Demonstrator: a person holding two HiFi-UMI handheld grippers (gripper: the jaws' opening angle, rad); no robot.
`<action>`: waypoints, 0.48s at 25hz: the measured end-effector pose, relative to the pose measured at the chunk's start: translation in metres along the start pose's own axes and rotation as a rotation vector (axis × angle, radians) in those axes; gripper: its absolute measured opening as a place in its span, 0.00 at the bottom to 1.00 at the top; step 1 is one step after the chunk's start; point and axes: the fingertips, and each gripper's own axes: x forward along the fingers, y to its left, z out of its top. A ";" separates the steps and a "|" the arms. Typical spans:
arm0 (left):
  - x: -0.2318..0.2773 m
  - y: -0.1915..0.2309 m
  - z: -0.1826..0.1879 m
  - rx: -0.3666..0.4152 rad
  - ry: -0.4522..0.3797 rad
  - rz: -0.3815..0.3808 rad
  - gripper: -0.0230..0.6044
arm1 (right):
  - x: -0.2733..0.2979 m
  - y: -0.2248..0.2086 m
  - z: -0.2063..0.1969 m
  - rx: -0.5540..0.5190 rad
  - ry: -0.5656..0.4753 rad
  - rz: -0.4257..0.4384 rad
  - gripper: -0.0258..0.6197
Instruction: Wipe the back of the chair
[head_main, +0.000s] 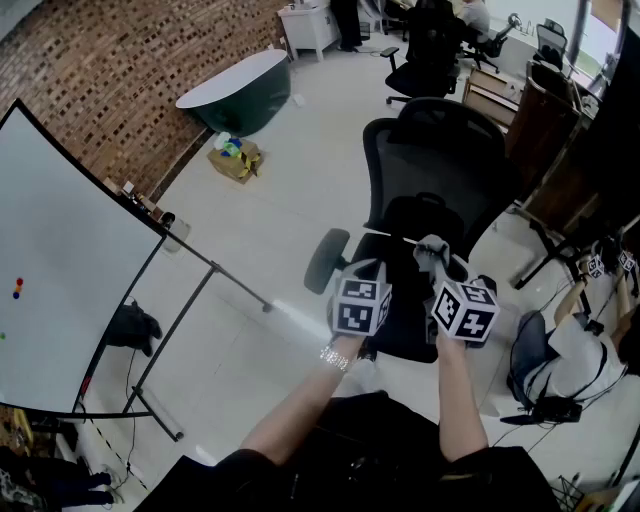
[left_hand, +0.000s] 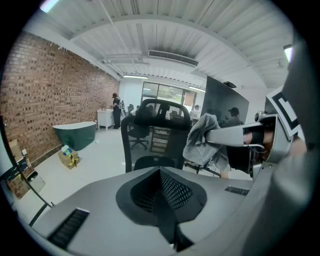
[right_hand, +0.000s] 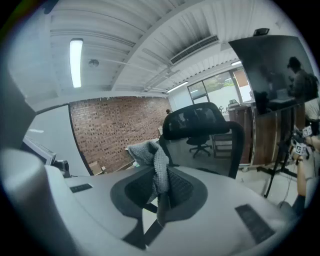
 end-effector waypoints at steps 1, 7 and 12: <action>0.009 0.010 0.004 -0.008 0.005 0.002 0.04 | 0.015 0.000 0.007 -0.013 0.006 -0.003 0.11; 0.054 0.051 0.038 -0.037 0.000 -0.013 0.04 | 0.098 -0.020 0.055 -0.041 0.009 -0.077 0.11; 0.088 0.068 0.042 -0.047 0.029 -0.023 0.04 | 0.166 -0.033 0.124 -0.122 -0.058 -0.117 0.11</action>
